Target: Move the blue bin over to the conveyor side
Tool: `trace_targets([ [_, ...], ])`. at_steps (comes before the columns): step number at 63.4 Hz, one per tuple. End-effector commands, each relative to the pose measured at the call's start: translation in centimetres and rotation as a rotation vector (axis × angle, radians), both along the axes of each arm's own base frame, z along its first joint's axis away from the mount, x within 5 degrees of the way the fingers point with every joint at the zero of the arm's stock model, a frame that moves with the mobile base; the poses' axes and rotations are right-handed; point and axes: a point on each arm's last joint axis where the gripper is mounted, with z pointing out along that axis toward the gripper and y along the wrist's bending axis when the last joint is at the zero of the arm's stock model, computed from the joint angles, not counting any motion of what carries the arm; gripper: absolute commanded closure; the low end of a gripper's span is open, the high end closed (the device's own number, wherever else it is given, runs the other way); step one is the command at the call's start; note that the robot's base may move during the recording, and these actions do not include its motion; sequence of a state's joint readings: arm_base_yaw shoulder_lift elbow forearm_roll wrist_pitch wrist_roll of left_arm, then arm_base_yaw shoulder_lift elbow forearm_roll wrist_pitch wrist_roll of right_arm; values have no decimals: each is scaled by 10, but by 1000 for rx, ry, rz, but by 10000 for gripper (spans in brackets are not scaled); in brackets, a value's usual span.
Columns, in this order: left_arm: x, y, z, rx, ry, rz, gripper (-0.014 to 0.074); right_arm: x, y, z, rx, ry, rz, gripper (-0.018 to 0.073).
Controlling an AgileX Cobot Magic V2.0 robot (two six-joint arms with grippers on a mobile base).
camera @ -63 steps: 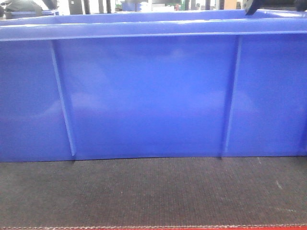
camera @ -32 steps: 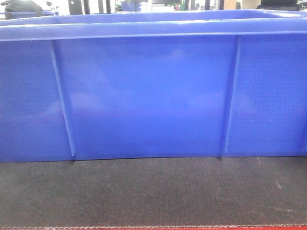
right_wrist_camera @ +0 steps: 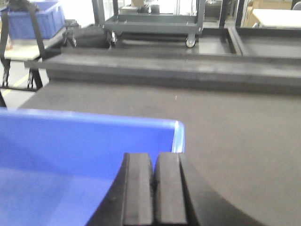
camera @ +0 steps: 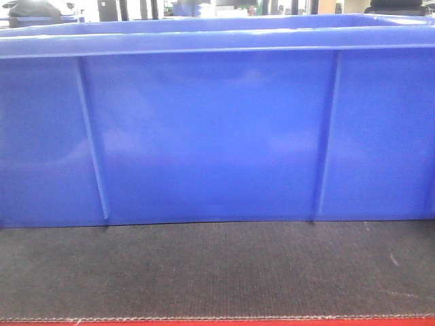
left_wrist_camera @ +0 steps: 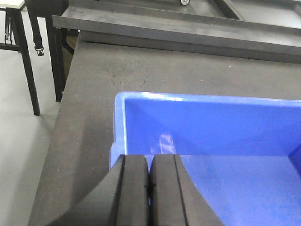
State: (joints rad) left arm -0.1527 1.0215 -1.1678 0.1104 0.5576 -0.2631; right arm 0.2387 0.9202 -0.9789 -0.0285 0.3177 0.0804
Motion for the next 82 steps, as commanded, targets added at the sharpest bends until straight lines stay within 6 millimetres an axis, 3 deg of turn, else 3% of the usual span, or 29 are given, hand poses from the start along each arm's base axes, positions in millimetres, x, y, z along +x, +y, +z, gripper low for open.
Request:
trace_targets([
  [1, -24, 3, -15, -12, -71, -6, 616, -14, -3, -10, 4, -52, 1, 648],
  [22, -96, 12, -93, -27, -186, -29, 616, -71, -17, -65, 26, -142, 6, 648],
  [39, -137, 20, -132, 16, -267, -27, 616, -118, -28, -110, 42, -220, 6, 648],
  [47, -155, 23, -135, 34, -353, -21, 616, -135, -33, -122, 52, -261, 4, 648],
  [61, -178, 27, -130, 43, -479, -10, 616, -152, -37, -123, 62, -299, 1, 648],
  [82, -181, 28, -130, 40, -500, -9, 616, -153, -37, -122, 64, -308, 1, 648],
])
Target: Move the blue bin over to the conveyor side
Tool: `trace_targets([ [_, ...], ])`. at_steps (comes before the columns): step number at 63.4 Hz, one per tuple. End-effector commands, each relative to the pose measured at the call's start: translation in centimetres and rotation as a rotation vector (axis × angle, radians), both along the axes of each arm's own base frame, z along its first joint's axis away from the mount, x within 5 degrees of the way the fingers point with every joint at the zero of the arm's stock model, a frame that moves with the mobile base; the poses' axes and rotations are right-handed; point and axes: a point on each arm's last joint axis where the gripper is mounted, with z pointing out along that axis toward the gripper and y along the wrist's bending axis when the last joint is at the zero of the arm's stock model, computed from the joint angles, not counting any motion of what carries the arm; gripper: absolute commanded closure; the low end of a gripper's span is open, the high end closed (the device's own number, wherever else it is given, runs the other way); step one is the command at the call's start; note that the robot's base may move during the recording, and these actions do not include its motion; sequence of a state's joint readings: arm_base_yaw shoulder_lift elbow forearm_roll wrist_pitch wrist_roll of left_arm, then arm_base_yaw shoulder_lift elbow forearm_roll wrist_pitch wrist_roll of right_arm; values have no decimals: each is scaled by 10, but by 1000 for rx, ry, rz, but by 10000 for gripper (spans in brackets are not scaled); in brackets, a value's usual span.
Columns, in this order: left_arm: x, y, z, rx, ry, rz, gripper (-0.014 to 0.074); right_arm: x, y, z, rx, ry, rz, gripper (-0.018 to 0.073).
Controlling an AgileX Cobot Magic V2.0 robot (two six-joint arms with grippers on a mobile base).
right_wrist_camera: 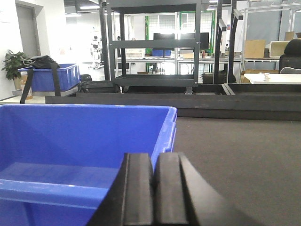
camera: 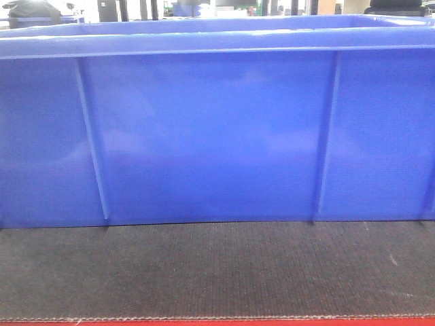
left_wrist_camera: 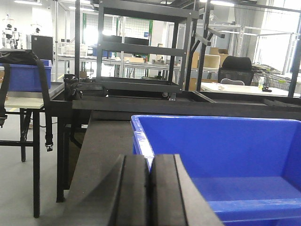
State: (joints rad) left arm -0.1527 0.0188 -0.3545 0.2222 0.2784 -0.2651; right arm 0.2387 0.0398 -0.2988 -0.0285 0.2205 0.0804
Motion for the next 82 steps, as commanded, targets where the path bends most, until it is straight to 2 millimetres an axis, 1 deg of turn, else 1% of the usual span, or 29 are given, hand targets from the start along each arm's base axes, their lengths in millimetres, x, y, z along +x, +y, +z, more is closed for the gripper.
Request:
trace_targets([
  [1, -1, 0, 2, -6, -22, -3, 616, -1, 0, 2, -5, -19, -3, 648],
  [16, -1, 0, 2, -6, -22, -3, 616, -1, 0, 2, -5, -19, -3, 648],
  [24, -1, 0, 2, -6, -22, -3, 616, 1, 0, 0, 4, -53, -10, 648],
  [31, -1, 0, 2, -6, -22, -3, 616, 6, -1, -12, -60, -112, -80, 648],
  [35, -1, 0, 2, -6, -22, -3, 616, 8, -3, -20, -63, -138, -119, 648],
  [39, -1, 0, 2, -6, -22, -3, 616, 9, -4, -34, -49, -99, -141, 648],
  [43, -1, 0, 2, -6, -22, -3, 616, 13, -4, -49, -62, -25, -146, 648],
  [55, -1, 0, 2, -6, -24, -3, 616, 19, -3, -77, -73, 42, -147, 648],
  [60, -1, 0, 2, -6, -24, -3, 616, 19, -3, -75, -66, 9, -150, 648],
  [62, -1, 0, 2, -6, -24, -3, 616, 19, -3, -78, -71, 39, -147, 648],
  [82, -1, 0, 2, -6, -24, -3, 616, 19, -3, -78, -71, 41, -147, 648],
])
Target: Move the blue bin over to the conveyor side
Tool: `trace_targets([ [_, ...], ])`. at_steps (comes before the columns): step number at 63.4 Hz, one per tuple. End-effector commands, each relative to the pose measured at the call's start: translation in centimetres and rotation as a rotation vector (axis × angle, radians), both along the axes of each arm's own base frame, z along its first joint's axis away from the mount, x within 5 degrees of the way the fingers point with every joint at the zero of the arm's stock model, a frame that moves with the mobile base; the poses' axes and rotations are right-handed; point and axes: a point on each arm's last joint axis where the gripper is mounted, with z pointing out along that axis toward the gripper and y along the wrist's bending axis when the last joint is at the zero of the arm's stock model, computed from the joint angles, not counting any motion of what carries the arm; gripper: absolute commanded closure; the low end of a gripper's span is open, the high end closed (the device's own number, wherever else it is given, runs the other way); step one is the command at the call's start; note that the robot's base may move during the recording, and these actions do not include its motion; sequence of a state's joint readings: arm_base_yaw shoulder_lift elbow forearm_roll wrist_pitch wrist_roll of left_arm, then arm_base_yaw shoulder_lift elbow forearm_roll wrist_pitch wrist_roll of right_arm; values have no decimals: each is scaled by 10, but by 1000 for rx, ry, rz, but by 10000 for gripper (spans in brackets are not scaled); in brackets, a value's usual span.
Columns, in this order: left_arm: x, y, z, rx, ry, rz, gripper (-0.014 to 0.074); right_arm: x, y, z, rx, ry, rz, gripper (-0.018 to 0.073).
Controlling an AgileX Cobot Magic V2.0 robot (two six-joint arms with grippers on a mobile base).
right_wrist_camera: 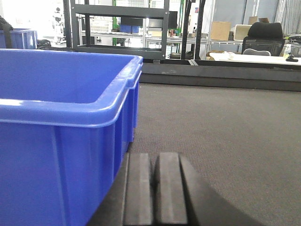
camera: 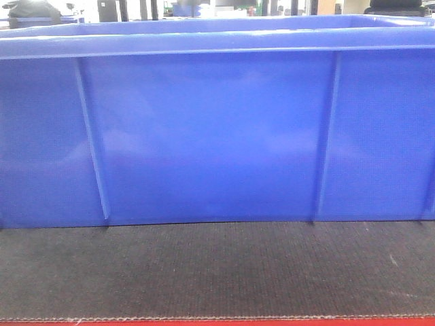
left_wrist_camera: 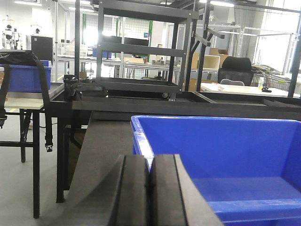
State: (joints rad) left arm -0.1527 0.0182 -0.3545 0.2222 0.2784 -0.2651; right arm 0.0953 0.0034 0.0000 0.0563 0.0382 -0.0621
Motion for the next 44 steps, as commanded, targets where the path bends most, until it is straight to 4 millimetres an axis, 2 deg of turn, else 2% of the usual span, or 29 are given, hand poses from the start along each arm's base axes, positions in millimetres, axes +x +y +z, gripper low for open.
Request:
trace_targets([
  [1, -1, 0, 2, -6, -23, -3, 616, 0, 0, 2, -2, -28, -6, 648],
  [34, -1, 0, 1, 4, -21, 3, 616, 0, 0, 2, -2, -28, -6, 648],
  [44, 7, -1, -21, 64, 19, 30, 616, 0, 0, 2, -2, -28, -6, 648],
])
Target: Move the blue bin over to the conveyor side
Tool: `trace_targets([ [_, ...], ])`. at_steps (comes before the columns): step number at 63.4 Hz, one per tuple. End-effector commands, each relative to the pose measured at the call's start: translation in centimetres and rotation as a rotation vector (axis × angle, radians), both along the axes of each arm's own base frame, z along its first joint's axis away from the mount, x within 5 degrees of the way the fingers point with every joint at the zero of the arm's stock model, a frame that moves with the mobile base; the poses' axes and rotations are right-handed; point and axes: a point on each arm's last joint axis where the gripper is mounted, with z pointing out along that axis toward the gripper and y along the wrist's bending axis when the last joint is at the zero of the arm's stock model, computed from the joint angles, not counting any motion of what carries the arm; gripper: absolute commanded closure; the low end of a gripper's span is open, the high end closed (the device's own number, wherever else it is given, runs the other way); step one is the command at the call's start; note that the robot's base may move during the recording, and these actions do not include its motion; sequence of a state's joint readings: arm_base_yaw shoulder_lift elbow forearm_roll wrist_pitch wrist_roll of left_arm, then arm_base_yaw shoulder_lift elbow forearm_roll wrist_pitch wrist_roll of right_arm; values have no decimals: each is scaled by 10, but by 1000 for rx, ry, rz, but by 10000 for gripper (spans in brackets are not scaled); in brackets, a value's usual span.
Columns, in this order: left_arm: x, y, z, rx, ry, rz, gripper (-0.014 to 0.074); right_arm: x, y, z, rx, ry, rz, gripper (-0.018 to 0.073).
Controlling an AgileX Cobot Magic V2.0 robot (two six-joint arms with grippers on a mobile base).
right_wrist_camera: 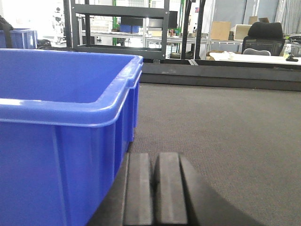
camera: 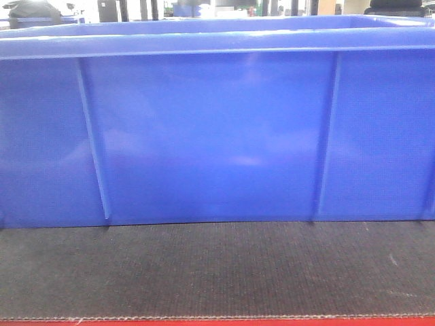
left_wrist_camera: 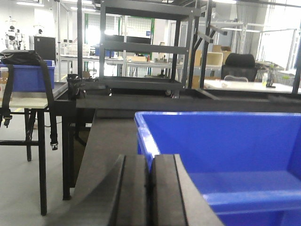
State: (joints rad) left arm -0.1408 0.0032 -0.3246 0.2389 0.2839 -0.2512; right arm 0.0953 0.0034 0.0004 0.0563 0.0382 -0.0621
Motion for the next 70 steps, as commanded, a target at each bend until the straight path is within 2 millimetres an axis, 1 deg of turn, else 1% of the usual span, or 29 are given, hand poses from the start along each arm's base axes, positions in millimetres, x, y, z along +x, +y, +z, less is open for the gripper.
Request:
trace_targets([
  [1, 7, -2, -17, 42, 9, 8, 616, 0, 0, 3, -2, -29, -6, 648],
  [4, 12, -4, -28, 65, -1, 8, 616, 0, 0, 3, -2, -29, -6, 648],
  [8, 19, -4, -46, 48, 1, 23, 616, 0, 0, 3, -2, -29, -6, 648],
  [10, 22, -4, -59, 31, 6, 33, 616, 0, 0, 3, -2, -29, -6, 648],
  [13, 25, -3, -72, 25, 0, 55, 616, 0, 0, 3, -2, -29, -6, 648],
  [15, 26, -2, -76, 23, -7, 73, 616, 0, 0, 3, -2, -29, -6, 648],
  [18, 26, -1, -74, 7, -30, 97, 616, 0, 0, 3, -2, -29, -6, 648],
  [20, 26, 0, -78, 7, 13, 115, 616, 0, 0, 3, -2, -29, -6, 648],
  [22, 26, 1, -79, 11, 20, 131, 616, 0, 0, 3, -2, -29, -6, 648],
  [27, 26, 2, -77, -2, -3, 140, 616, 0, 0, 3, -2, -29, -6, 648],
  [70, 26, 2, -77, -19, 2, 139, 616, 0, 0, 3, -2, -29, -6, 648],
])
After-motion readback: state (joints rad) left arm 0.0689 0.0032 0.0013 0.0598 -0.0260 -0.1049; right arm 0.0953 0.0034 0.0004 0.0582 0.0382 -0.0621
